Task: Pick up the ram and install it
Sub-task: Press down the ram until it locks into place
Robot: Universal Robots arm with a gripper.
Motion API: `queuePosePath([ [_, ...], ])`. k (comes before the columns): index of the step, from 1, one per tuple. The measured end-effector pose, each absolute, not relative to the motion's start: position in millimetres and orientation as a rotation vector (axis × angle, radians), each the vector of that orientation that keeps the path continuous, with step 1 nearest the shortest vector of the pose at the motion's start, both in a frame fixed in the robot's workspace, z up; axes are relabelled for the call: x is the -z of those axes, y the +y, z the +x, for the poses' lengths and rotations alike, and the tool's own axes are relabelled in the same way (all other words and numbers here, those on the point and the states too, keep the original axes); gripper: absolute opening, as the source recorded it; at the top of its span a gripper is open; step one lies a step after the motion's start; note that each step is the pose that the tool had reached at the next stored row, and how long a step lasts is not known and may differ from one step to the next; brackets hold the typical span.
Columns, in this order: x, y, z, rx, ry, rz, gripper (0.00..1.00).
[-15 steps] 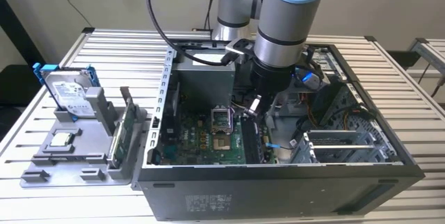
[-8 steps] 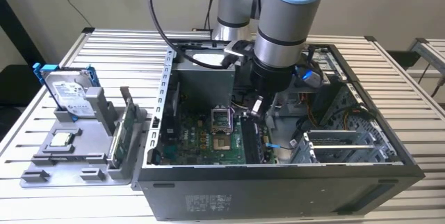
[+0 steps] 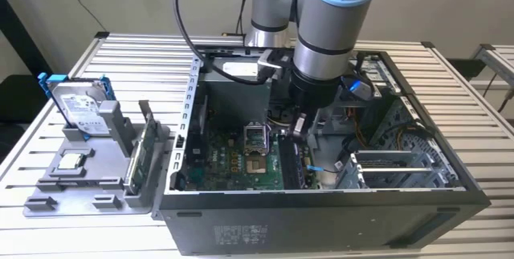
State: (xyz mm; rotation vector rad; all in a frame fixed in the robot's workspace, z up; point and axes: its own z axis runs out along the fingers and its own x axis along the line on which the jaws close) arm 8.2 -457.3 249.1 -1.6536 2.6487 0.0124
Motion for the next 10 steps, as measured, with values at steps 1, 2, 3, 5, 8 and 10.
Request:
queuePosePath([
  [1, -248.8, -457.8, 8.2, -0.012, 2.644, -1.661, 0.11],
  [2, -248.6, -458.3, 8.2, -0.013, 2.639, -1.669, 0.11],
  [3, -248.3, -458.9, 8.2, -0.013, 2.634, -1.677, 0.11],
  [5, -247.2, -459.8, 8.2, -0.013, 2.621, -1.697, 0.11],
  [8, -245.2, -460.0, 8.2, -0.013, 2.582, -1.756, 0.11],
  [10, -242.9, -459.9, 8.2, -0.014, 2.554, -1.797, 0.11],
])
